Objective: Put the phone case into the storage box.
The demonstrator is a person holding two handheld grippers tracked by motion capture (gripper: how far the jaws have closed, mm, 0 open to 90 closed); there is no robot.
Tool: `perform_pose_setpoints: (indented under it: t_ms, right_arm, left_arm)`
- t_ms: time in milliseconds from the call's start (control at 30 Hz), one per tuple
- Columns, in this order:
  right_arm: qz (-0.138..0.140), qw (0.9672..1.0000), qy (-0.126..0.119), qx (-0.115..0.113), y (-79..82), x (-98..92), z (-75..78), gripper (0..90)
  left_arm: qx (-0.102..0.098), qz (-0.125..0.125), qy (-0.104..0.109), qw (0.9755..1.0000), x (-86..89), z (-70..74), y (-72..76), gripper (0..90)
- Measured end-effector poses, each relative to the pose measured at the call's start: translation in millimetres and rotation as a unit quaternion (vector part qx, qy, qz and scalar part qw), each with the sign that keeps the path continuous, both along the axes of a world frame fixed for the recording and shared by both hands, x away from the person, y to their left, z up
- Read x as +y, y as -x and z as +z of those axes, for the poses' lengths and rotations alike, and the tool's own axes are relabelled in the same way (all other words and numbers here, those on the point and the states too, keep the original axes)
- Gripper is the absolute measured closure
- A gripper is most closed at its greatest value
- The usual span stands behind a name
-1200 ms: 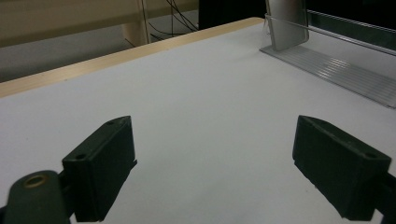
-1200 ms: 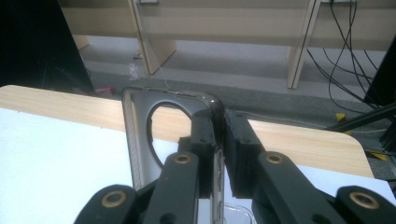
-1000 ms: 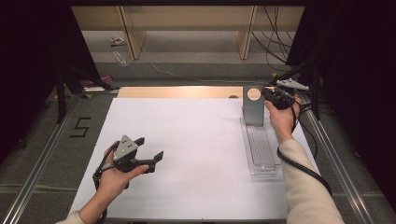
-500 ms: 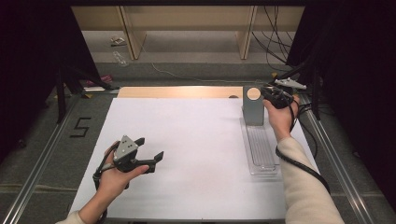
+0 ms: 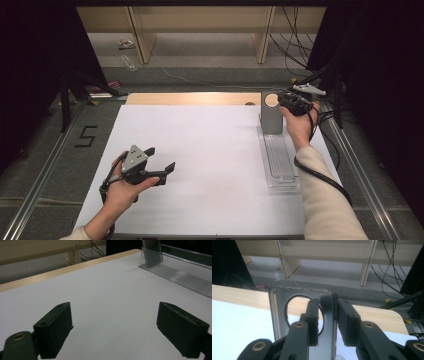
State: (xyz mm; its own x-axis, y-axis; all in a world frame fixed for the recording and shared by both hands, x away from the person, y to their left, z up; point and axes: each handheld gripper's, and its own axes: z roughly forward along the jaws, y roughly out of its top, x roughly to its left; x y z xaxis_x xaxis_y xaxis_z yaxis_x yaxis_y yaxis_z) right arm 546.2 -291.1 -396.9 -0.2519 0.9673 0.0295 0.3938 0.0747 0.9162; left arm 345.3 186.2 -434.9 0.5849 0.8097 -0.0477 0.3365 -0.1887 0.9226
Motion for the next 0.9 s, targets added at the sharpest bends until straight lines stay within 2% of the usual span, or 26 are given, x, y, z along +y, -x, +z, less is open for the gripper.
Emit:
perform_pose_setpoints:
  t_ms: [233,367,633,900]
  right_arm:
    - [-0.007,1.0000,-0.002,-0.001,-0.5,0.0,-0.2,67.5]
    - [-0.012,0.9999,-0.005,-0.002,-0.7,-0.1,0.4,62.3]
    - [-0.012,0.9999,-0.005,-0.009,1.9,1.4,4.2,59.2]
    - [-0.008,0.9999,-0.002,-0.010,9.0,3.1,8.9,48.4]
  left_arm:
    - [0.000,0.000,0.000,1.0000,0.0,0.1,0.1,12.7]
    - [0.000,0.000,0.000,1.0000,0.1,0.1,0.0,12.7]
    - [-0.001,0.000,0.000,1.0000,0.1,0.2,0.0,12.7]
    - [-0.002,0.000,0.002,1.0000,-0.1,0.5,0.3,12.7]
